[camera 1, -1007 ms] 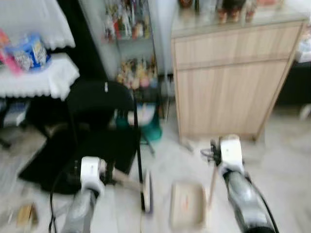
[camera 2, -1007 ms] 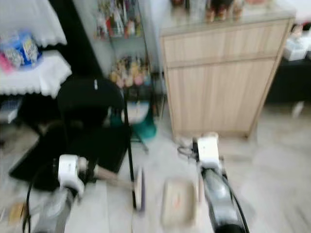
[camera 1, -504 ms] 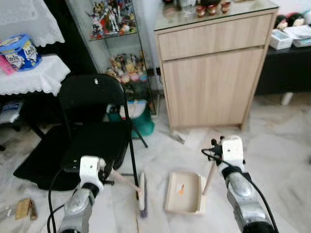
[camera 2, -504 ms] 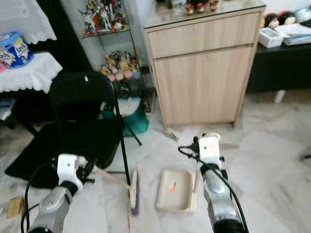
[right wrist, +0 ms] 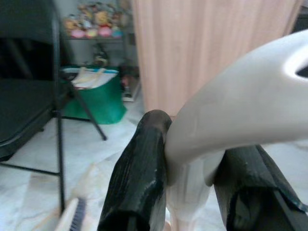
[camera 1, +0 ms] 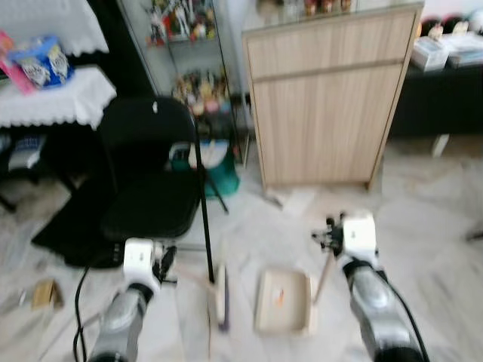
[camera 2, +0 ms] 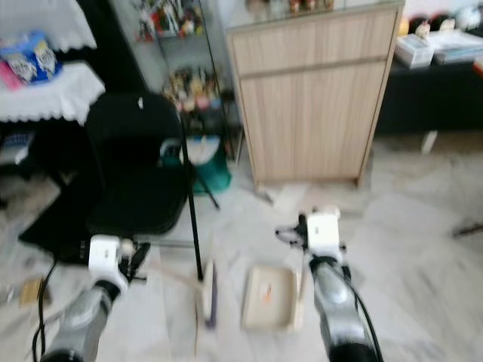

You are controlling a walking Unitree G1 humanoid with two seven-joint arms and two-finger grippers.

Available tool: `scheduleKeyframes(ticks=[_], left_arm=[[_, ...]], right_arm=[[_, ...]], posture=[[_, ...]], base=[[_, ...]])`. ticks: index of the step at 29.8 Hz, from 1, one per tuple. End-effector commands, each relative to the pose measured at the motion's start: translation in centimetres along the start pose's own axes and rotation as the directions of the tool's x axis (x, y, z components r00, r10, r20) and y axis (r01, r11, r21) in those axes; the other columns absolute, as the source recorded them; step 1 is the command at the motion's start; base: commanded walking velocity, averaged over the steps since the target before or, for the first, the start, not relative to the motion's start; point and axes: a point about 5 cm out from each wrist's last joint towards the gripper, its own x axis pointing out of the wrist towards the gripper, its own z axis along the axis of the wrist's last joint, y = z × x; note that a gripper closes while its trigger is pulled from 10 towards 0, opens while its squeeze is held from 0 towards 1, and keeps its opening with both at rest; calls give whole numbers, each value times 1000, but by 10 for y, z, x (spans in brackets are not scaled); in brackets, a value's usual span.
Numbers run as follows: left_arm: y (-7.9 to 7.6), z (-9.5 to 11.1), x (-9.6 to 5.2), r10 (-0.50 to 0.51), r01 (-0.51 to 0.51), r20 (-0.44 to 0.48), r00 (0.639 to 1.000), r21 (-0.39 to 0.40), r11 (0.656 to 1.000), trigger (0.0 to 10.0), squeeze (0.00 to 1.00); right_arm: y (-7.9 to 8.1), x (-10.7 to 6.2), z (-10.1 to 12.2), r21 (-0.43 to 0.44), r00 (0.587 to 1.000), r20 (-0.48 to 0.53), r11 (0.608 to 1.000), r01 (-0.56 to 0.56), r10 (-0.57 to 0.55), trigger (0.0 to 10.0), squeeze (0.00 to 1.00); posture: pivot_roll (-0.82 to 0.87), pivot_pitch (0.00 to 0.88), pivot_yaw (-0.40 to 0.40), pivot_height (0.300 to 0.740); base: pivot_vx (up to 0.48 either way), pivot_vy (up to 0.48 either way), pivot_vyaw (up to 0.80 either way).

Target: Sweep floor

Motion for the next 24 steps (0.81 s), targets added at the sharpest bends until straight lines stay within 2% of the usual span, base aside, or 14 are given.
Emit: scheduleKeyframes(ticks=[1,5,13,20,21,22,24], left_arm=[[9,4,-1,47,-47,20,999,4,999,10000,0],[11,4,-1,75,-75,25,997,-9,997,10000,0],[14,12,2,183,-181,73,980,-32,983,10000,0],[28,32,-4,294,-291,188,937,-46,956,10000,0],[33,41,-6,323,-321,233,917,-48,946,10000,0],[33,41,-6,323,-321,233,917,-48,946,10000,0],[39,57,-11,353,-359,308,884,-38,932,10000,0]], right_arm=[[8,0,0,17,1000,-4,999,-29,30,10000,0],[10,2,2,24,999,2,999,-43,43,10000,0],[17,11,15,13,994,31,994,-107,107,10000,0],[19,23,30,9,987,64,989,-149,148,10000,0],[20,27,34,13,984,73,986,-164,163,10000,0],[20,27,34,13,984,73,986,-164,163,10000,0],[29,33,41,9,977,82,980,-197,195,10000,0]], posture=[[-223,0,171,740],[-224,0,157,740],[-190,0,77,740],[-113,0,4,740],[-82,0,-16,740],[-82,0,-16,740],[-42,0,-36,740]], base=[[-285,0,0],[-278,0,0],[0,0,0],[0,0,0],[0,0,0],[0,0,0],[0,0,0]])
